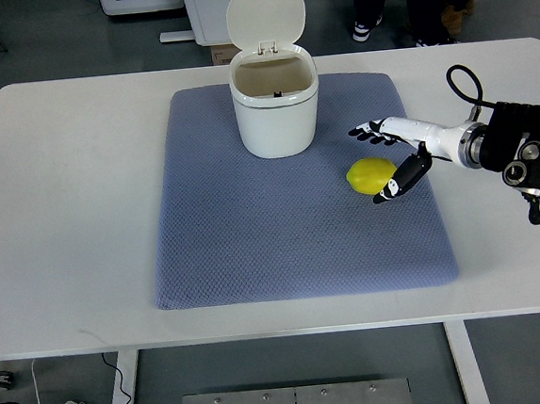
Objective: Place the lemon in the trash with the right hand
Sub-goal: 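Close the right hand fingers around the yellow lemon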
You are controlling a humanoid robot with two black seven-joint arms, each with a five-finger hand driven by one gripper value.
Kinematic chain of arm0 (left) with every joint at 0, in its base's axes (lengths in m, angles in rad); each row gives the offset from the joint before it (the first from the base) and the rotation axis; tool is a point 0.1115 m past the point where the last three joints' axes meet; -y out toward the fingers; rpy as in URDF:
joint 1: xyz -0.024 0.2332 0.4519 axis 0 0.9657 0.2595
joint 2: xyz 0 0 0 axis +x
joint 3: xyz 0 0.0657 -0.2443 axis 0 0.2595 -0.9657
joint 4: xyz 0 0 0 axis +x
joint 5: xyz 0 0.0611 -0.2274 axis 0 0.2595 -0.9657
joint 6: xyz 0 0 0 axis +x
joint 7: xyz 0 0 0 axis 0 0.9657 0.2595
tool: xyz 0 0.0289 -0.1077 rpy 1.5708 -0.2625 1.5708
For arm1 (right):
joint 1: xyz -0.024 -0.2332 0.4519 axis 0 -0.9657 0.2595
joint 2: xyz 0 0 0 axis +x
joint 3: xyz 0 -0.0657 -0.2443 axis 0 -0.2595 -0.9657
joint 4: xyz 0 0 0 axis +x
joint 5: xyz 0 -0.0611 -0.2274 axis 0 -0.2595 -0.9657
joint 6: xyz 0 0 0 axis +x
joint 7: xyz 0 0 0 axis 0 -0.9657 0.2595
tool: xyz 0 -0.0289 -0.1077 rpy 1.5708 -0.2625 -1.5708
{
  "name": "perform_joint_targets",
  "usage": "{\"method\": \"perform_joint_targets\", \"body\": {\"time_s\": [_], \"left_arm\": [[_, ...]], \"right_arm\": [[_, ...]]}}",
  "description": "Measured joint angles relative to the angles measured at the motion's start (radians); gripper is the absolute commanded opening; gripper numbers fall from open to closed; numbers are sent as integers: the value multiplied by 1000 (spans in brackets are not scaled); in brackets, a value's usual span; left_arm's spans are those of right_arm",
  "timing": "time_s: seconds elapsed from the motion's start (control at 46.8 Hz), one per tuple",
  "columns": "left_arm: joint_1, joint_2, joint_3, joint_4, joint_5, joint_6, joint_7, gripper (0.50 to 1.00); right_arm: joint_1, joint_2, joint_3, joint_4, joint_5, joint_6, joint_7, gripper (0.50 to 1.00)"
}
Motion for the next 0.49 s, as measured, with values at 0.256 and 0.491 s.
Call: {"method": "perform_joint_targets", "body": {"time_s": [0.256, 0.491], "left_arm": [[0, 0, 0, 0, 0, 0, 0, 1000], [0, 0, 0, 0, 0, 0, 0, 1000]], "right_arm": [[-29, 30, -1, -40, -30, -13, 7, 872], [-48, 58, -4, -78, -63, -26, 7, 801]]}}
